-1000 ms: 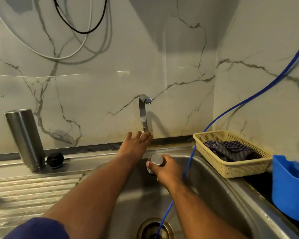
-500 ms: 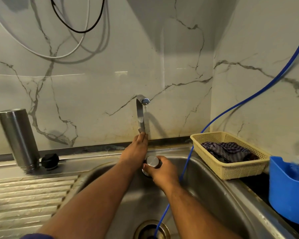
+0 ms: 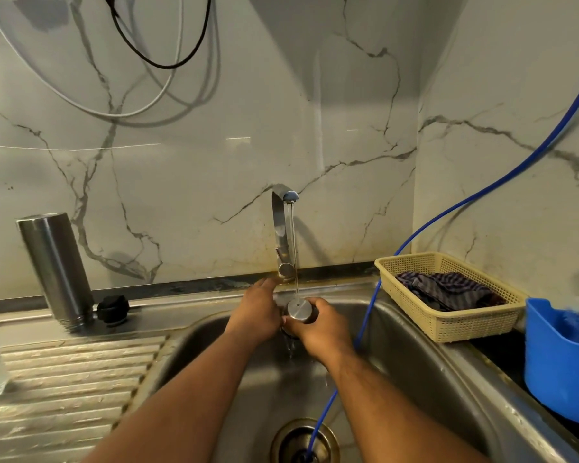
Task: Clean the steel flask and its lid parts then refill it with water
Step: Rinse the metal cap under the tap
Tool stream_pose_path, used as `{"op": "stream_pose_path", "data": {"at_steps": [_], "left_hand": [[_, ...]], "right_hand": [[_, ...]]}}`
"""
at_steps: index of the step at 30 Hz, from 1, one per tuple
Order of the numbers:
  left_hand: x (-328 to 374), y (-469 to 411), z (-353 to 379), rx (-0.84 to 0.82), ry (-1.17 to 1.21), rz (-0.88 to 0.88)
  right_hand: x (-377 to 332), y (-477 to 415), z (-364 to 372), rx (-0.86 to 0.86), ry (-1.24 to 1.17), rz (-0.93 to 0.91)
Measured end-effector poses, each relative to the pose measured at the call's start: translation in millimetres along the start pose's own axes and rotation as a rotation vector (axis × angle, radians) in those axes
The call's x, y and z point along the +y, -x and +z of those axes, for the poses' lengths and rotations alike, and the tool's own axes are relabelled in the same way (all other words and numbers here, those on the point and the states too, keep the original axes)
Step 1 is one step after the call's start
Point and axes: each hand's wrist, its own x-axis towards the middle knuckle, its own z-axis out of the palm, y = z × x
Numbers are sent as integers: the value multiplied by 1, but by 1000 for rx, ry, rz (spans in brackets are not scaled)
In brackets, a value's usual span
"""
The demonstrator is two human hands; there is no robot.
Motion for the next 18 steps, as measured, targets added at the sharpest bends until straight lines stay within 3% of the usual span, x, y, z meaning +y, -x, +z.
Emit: {"op": "stream_pose_path", "data": {"at_steps": [4,7,11,15,18], "left_hand": [[8,19,-3,-112,482,-380],[15,38,-4,-87,847,-433],[6,40,-5,-104,882,-273],[-3,30,-4,-150,652,-77],[0,28,-10,-119,675,-47]], "right_hand": [[-5,3,-2,10,-37,-7],[-10,4,-3,-9,-123,6],[-11,7,-2,-52,-208,31],[-9,4,-3,8,-67,20],[-10,4,-3,61,12,29]]}}
